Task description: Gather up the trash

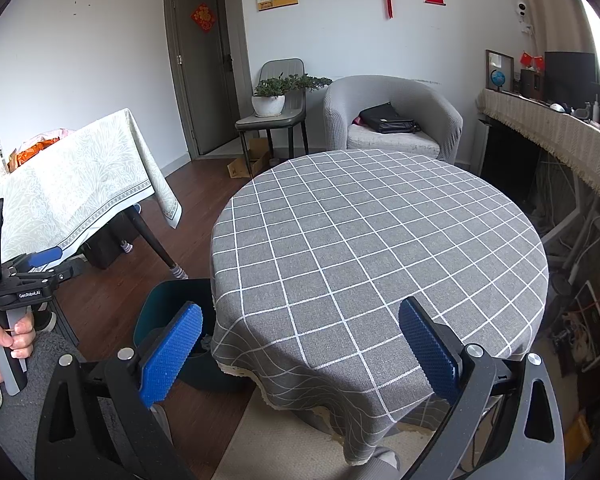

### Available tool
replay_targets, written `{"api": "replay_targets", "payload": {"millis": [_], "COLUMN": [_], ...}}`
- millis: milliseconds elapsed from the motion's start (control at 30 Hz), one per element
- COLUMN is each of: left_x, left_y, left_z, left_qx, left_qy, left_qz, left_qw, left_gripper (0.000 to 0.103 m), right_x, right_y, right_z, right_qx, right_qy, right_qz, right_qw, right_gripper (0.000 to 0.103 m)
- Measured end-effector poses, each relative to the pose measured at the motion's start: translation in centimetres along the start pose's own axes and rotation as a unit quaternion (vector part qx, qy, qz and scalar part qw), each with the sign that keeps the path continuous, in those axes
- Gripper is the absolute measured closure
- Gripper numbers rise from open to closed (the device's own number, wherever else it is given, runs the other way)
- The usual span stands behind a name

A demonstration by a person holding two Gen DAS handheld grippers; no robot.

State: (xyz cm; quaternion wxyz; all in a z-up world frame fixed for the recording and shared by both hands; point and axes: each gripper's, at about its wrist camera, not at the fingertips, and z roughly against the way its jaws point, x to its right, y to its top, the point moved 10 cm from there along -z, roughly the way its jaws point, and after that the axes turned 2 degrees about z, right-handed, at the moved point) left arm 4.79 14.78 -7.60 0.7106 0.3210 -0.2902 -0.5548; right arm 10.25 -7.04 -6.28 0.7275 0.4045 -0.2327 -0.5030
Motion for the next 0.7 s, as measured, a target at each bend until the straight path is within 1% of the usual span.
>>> {"api": "replay_targets", "payload": {"millis": [700], "left_x": [-0.36], "left_y": [0.15], "left_z": [-0.34], "left_qx": [0.000], "left_qy": [0.006], "left_qz": [-0.002], "left_qw": [1.0000], "left_gripper": [0.003], "right_x": [0.08], "right_y": [-0.08], "right_z": [-0.14], "right_qx": [-0.004], "right_qy": [-0.001], "right_qz": [0.000], "right_qw": [1.000], "right_gripper": [0.003]}}
